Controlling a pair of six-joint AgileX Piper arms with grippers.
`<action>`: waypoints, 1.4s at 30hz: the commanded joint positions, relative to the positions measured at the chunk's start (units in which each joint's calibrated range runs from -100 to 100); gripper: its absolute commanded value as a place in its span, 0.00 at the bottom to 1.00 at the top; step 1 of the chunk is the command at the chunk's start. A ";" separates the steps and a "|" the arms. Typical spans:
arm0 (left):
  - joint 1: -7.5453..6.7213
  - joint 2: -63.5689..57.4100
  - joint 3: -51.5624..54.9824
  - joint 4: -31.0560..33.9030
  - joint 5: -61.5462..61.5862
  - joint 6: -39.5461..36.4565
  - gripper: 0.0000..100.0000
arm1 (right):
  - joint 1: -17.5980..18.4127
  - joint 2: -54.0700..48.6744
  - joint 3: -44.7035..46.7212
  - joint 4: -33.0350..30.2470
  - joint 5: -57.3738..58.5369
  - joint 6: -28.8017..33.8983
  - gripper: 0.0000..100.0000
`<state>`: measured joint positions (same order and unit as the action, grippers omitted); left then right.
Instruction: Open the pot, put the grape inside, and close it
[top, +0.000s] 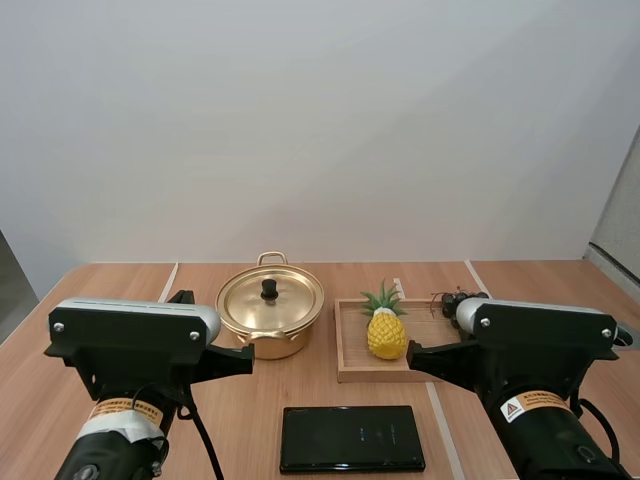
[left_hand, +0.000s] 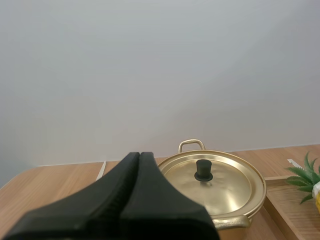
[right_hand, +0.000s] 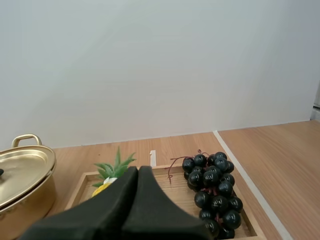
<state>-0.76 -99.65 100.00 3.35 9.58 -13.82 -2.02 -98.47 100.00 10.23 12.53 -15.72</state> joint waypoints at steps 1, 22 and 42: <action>0.01 -0.35 0.00 -0.50 -1.99 0.18 0.00 | 0.05 -0.31 0.00 2.37 -1.24 -0.01 0.00; 0.01 -0.35 0.00 4.98 -49.94 0.77 0.00 | 0.05 -0.31 0.00 -23.42 -42.66 -15.31 0.00; 0.01 10.28 -39.85 -4.10 -11.43 8.30 0.00 | 0.05 16.05 -57.12 -4.49 22.93 -10.93 0.00</action>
<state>-0.76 -91.92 66.36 0.56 -7.46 -4.85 -2.02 -85.49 50.12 7.55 27.75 -30.39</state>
